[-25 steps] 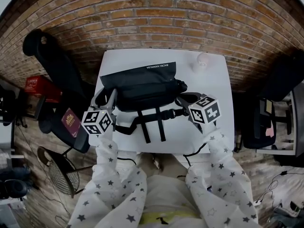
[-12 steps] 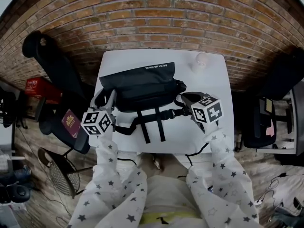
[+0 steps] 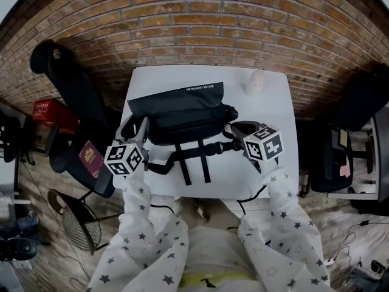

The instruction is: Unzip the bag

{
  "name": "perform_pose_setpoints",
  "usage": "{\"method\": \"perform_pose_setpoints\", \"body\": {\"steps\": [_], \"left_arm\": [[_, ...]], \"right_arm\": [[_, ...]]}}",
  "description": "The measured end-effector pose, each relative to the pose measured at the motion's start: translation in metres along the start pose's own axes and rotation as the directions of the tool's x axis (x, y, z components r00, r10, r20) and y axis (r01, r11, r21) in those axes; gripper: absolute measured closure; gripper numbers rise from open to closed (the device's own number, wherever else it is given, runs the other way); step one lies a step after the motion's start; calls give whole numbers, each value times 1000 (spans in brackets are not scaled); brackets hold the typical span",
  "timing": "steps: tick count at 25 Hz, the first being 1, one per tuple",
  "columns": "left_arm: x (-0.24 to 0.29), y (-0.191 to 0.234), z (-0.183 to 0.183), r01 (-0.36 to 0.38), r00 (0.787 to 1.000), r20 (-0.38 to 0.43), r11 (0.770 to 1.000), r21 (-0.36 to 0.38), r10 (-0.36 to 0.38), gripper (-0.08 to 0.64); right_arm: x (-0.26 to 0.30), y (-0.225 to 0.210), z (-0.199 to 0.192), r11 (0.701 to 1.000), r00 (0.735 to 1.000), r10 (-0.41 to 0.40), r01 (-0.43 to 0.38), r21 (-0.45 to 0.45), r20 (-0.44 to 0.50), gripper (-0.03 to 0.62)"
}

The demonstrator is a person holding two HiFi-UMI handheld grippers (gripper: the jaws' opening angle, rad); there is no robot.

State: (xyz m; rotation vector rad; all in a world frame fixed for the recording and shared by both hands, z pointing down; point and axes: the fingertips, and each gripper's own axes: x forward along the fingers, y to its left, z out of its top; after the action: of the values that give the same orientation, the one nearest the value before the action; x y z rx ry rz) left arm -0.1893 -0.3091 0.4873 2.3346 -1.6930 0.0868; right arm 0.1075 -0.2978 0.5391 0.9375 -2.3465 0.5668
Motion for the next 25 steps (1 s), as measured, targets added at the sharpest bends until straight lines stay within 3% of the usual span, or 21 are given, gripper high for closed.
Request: {"method": "perform_pose_setpoints", "body": {"steps": [3, 5, 9, 14, 17, 25], "left_arm": [[-5, 2, 4, -23, 1000, -1, 1000, 17, 23, 367], [-11, 5, 11, -44, 999, 20, 999, 23, 43, 356], [-21, 0, 21, -46, 998, 40, 998, 46, 45, 361], [-32, -25, 22, -33, 999, 29, 996, 87, 31, 505], [-36, -41, 17, -18, 1000, 4, 996, 91, 18, 557], [-52, -61, 24, 4, 1000, -16, 997, 77, -3, 561]], "right_arm": [[0, -1, 2, 1000, 1000, -22, 22, 2, 20, 558], [-2, -1, 6, 999, 999, -31, 31, 9, 41, 506], [-9, -1, 17, 999, 994, -38, 38, 8, 105, 502], [-21, 8, 35, 999, 978, -22, 27, -21, 208, 577], [-28, 15, 44, 999, 961, -10, 19, -30, 277, 583], [-52, 40, 74, 1000, 882, 26, -29, 0, 470, 584]]}}
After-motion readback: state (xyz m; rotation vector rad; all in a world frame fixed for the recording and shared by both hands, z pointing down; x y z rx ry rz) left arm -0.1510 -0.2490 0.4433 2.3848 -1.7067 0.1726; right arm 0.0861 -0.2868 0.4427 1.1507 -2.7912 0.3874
